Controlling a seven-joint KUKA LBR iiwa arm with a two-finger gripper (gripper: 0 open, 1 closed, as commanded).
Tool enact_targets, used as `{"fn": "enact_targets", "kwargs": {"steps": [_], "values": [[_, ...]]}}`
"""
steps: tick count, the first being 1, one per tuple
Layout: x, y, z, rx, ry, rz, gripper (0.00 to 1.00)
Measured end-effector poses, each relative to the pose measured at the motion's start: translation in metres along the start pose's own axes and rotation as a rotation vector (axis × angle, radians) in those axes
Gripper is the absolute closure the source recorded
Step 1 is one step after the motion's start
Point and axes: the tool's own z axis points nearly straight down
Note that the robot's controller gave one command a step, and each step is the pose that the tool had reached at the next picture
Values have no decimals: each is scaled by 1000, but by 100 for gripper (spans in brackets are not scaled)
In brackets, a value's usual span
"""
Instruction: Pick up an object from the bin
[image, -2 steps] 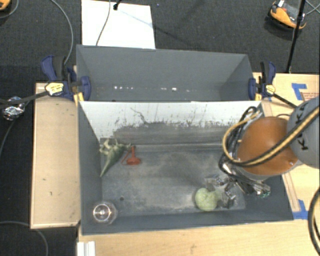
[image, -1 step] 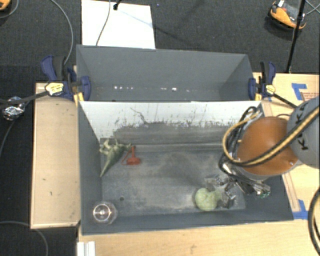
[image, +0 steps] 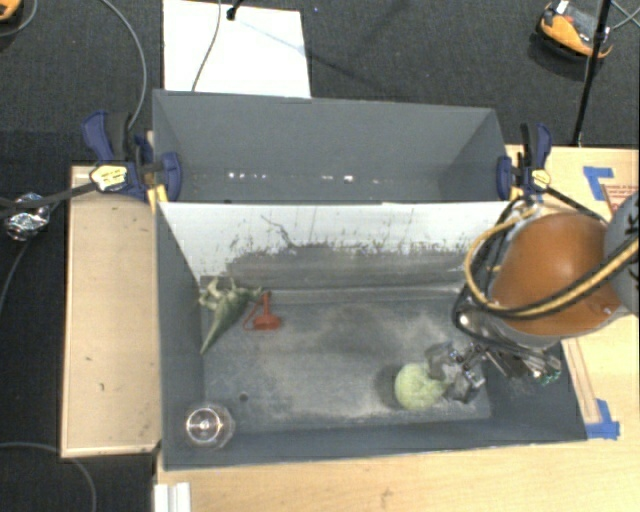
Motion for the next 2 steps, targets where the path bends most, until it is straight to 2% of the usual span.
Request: {"fn": "enact_targets", "kwargs": {"steps": [1,2], "values": [[-8,-8,-16,12,-13,1,100],[-1,-10,-37,-5,5,29,100]]}}
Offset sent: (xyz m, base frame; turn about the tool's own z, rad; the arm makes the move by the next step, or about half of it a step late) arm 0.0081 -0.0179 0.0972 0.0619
